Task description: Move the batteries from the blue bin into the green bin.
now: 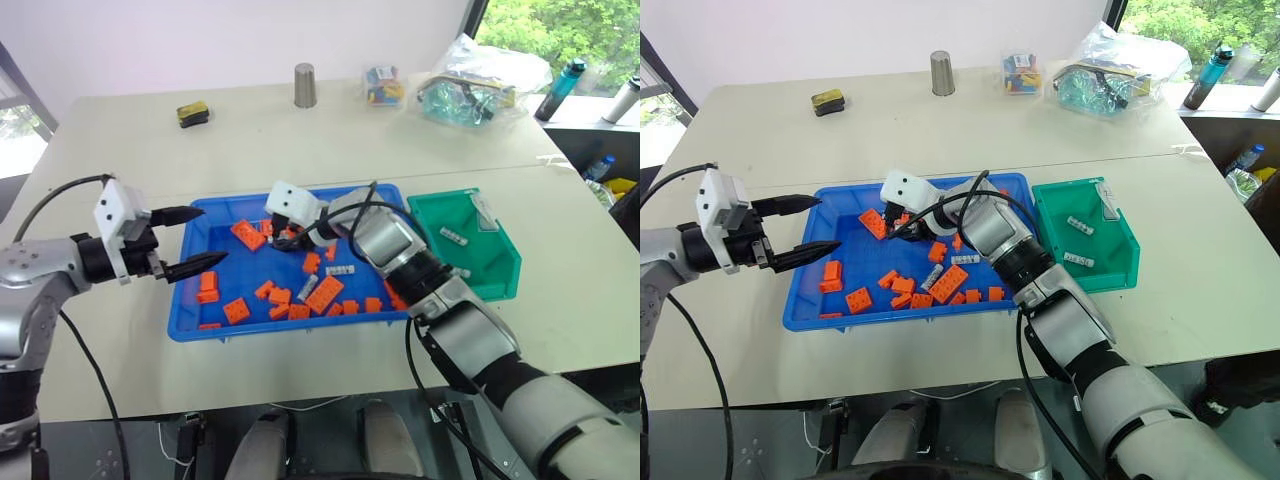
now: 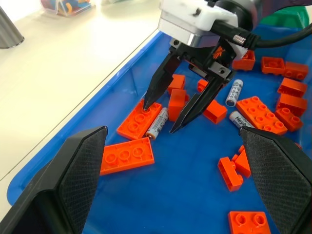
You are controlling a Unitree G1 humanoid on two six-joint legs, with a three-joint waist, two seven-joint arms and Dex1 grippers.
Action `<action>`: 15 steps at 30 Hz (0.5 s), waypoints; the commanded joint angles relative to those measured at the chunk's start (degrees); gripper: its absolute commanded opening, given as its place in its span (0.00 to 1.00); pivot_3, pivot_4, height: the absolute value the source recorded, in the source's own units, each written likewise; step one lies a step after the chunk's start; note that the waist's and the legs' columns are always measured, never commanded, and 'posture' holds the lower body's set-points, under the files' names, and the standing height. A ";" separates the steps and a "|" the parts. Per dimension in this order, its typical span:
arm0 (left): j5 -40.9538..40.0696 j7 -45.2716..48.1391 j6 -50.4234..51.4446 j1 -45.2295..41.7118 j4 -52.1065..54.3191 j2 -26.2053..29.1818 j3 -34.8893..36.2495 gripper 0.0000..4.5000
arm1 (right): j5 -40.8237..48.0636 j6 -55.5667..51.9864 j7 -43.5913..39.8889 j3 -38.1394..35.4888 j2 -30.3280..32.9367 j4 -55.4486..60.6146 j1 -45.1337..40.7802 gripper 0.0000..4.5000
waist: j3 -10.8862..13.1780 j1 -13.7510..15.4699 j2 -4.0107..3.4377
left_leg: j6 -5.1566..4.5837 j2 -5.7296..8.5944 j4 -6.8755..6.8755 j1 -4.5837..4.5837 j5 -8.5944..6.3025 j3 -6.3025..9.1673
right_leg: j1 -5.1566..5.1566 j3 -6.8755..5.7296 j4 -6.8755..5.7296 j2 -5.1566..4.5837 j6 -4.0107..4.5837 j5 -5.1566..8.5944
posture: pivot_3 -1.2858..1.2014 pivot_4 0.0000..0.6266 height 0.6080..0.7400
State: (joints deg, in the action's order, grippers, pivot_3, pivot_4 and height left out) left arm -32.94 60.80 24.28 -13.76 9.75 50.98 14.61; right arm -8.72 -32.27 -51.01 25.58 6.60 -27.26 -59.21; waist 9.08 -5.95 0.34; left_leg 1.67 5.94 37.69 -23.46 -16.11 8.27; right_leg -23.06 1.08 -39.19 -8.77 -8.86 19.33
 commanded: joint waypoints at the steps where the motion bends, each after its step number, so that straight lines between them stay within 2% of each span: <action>1: 0.37 -0.04 -1.18 -0.66 0.66 -0.08 0.61 1.00 | 0.38 -0.82 0.03 0.14 -0.15 3.12 1.15 0.56 | 0.00 0.05 0.00 | 0.00 0.00 0.00 0.00 0.00 0.00 | 0.00 0.00 0.00 0.00 0.00 0.00 | 0.52 0.24 0.90; 6: 0.42 0.20 -1.27 -0.45 0.81 0.00 0.55 1.00 | 0.10 -0.60 -0.21 0.99 -0.47 2.12 2.51 0.56 | 0.00 0.12 0.00 | 0.00 0.01 0.00 0.00 0.00 -0.01 | 0.01 0.00 0.00 0.00 0.00 0.00 | 0.52 0.24 0.90; 14: -0.07 0.43 -0.59 0.00 1.87 0.28 0.88 1.00 | -0.50 3.44 0.73 1.00 -1.97 -7.28 0.50 0.56 | 0.00 0.03 0.00 | 0.00 -0.01 0.01 0.00 0.00 -0.01 | 0.01 0.00 0.00 0.01 0.00 0.00 | 0.52 0.24 0.90; 15: -0.36 0.66 -0.31 0.19 2.11 0.36 0.92 1.00 | -0.50 3.88 0.66 0.96 -2.07 -8.12 0.24 0.50 | 0.00 0.01 0.01 | 0.00 -0.01 0.01 0.00 0.00 -0.01 | 0.01 0.00 0.00 0.01 0.00 0.00 | 0.52 0.24 0.90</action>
State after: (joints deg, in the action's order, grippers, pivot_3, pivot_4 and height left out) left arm -32.88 61.12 24.25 -13.71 9.90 50.70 14.32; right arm -8.77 -29.23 -50.45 26.44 5.01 -33.45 -58.32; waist 9.07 -5.94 0.35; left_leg 1.67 5.93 37.71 -23.46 -16.11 8.26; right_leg -23.05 1.08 -39.20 -8.76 -8.86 19.33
